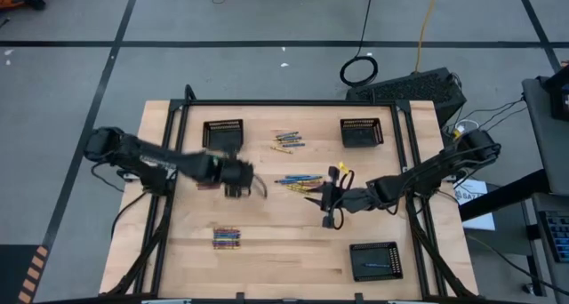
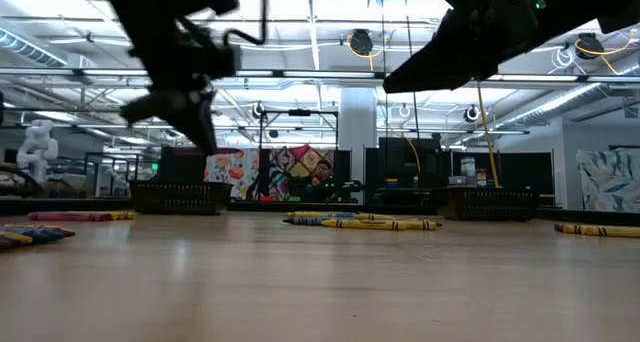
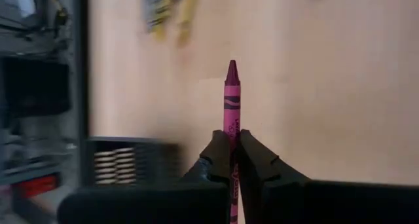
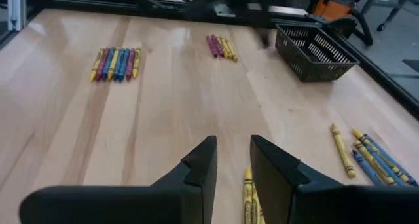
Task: Sort crayons
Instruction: Put the red crayon into the top left black bin
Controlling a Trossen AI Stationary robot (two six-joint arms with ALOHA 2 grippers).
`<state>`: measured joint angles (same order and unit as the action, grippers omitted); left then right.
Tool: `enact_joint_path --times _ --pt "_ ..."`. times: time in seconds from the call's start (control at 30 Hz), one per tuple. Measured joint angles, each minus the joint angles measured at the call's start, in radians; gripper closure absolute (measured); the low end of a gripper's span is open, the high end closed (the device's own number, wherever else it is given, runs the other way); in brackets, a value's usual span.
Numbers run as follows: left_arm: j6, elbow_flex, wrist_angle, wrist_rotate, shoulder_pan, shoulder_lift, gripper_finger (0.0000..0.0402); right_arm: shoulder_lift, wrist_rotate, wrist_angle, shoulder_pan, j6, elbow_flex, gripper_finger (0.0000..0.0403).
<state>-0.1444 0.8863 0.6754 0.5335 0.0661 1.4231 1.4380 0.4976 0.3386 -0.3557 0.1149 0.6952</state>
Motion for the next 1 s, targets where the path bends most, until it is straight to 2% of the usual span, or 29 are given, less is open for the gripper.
enact_joint_path --times 0.13,0.2,0.27,0.5,0.7,0.87,1.0 --pt "-0.265 0.031 0.000 0.002 -0.198 -0.001 0.0399 0.003 0.000 -0.015 -0.006 0.004 0.000 0.0326" --pt "-0.344 0.042 0.010 0.000 -0.287 -0.001 0.0400 0.002 0.000 -0.015 -0.007 0.005 0.000 0.0326" --pt "-0.388 0.048 0.023 -0.031 -0.375 -0.001 0.0400 0.002 0.000 -0.017 -0.008 0.014 0.000 0.0326" --pt "-0.479 0.034 0.061 -0.242 -0.617 -0.001 0.0400 0.002 0.000 -0.030 -0.007 0.023 0.000 0.0326" --pt "-0.560 -0.013 0.055 -0.341 -0.715 -0.001 0.0399 0.002 0.000 -0.030 -0.007 0.030 0.000 0.0326" --pt "-0.569 -0.045 0.040 -0.348 -0.729 -0.001 0.0379 -0.006 0.010 -0.059 -0.007 0.025 0.000 0.0326" --pt "-0.569 -0.056 0.029 -0.348 -0.729 -0.001 0.0363 -0.070 0.080 -0.167 -0.008 0.043 0.000 0.0326"
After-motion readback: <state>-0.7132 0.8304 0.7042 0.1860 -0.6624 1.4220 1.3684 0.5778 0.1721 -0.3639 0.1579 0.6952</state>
